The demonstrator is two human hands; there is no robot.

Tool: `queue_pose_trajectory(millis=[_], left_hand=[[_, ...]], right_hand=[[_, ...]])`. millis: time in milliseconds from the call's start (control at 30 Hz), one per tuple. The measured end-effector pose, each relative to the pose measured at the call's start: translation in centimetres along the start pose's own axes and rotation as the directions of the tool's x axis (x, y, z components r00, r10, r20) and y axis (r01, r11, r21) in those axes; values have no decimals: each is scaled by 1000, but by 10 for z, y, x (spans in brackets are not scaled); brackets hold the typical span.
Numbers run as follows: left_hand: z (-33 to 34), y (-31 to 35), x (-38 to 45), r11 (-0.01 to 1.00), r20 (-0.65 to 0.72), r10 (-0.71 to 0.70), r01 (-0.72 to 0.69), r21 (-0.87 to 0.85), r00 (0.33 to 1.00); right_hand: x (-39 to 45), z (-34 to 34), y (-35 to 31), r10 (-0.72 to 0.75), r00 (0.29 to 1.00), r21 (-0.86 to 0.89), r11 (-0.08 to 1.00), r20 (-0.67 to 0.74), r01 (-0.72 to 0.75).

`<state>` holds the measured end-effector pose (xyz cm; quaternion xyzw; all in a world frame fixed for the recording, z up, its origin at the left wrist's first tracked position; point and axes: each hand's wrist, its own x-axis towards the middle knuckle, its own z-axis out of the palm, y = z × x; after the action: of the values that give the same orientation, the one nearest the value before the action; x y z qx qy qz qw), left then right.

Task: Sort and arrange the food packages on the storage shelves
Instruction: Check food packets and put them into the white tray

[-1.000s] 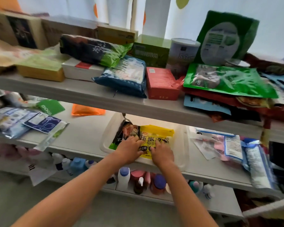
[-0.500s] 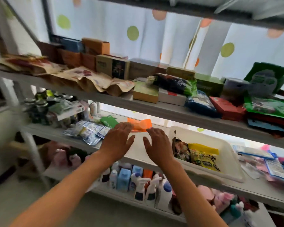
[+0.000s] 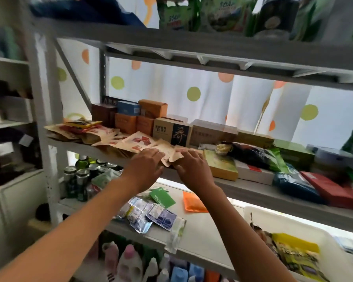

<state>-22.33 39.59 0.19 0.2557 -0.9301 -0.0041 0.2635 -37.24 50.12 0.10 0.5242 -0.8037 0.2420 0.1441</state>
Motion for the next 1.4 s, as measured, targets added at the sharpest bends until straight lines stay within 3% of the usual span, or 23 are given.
queue_pose_trajectory(millis=[167,300,567,733,967,1067,1233,1333,1400], left_hand=[[6,-34,33,995,97,34,-43,87,995],[13,-53,51,985,115,124,-136,106,986],[33,-68,63,971,7,228,-228,66,974],[35,-60,63,975,-19,220,-219,44,975],[32,-62,69,968,-12,245,-246,-55,969],[31,-59,67,947,-51,251,-257,-194,967],[17,-49,49,827,-93,77,-115,-551,993],[4,-49,34,678,-10,-17,4,-735,1000],[-4,-53,27,507,101,-44,109,-855,994]], right_hand=[[44,12,5,92,985,-53,995,145,-85],[57,24,9,122,984,50,990,132,-129],[58,45,10,158,987,81,984,-11,-156],[54,49,3,192,971,184,969,-140,-164],[51,41,-8,258,873,313,941,-414,-129],[47,41,-17,293,818,386,918,-494,-96],[36,38,-52,425,729,576,816,-536,-53],[28,26,-91,561,683,763,646,-467,-9],[25,19,-116,617,654,839,543,-437,49]])
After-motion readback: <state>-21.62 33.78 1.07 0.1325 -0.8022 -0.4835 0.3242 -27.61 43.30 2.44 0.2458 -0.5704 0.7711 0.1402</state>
